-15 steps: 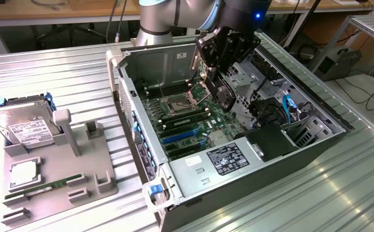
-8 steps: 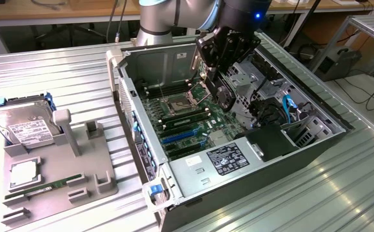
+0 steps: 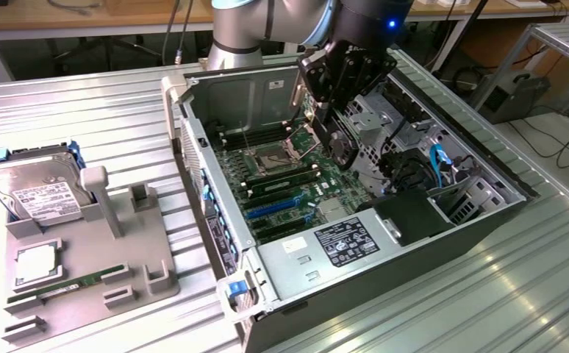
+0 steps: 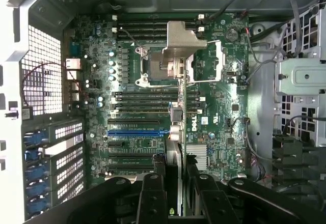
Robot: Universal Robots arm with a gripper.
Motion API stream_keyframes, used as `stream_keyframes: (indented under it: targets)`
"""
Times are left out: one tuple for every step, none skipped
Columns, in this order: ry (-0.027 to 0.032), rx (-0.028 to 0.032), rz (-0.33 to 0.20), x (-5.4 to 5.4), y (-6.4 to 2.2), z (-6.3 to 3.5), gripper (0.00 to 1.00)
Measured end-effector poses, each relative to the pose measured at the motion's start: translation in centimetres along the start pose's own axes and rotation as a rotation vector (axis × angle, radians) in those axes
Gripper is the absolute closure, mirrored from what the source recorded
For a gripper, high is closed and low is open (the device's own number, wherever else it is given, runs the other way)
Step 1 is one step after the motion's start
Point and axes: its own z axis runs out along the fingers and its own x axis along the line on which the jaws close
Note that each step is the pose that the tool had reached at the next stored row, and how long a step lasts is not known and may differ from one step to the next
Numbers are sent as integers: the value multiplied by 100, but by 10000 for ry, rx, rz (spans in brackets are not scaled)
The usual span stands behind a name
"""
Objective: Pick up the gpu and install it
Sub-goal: 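Insert the gpu into the slot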
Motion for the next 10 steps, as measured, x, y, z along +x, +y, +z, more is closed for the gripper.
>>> stream_keyframes:
  targets:
    - [0, 0, 11, 0, 0, 0, 74]
    - [0, 0, 18, 0, 0, 0, 74]
    - [0, -1, 24, 0, 0, 0, 74]
    - [-1, 0, 31, 0, 0, 0, 74]
    - [-1, -1, 37, 0, 0, 0, 74]
    - [-1, -1, 44, 0, 0, 0, 74]
    - [-1, -1, 49, 0, 0, 0, 74]
    - [-2, -1, 56, 0, 0, 0, 74]
    - [-2, -1, 62, 0, 0, 0, 74]
    - [-2, -1, 68, 0, 0, 0, 74]
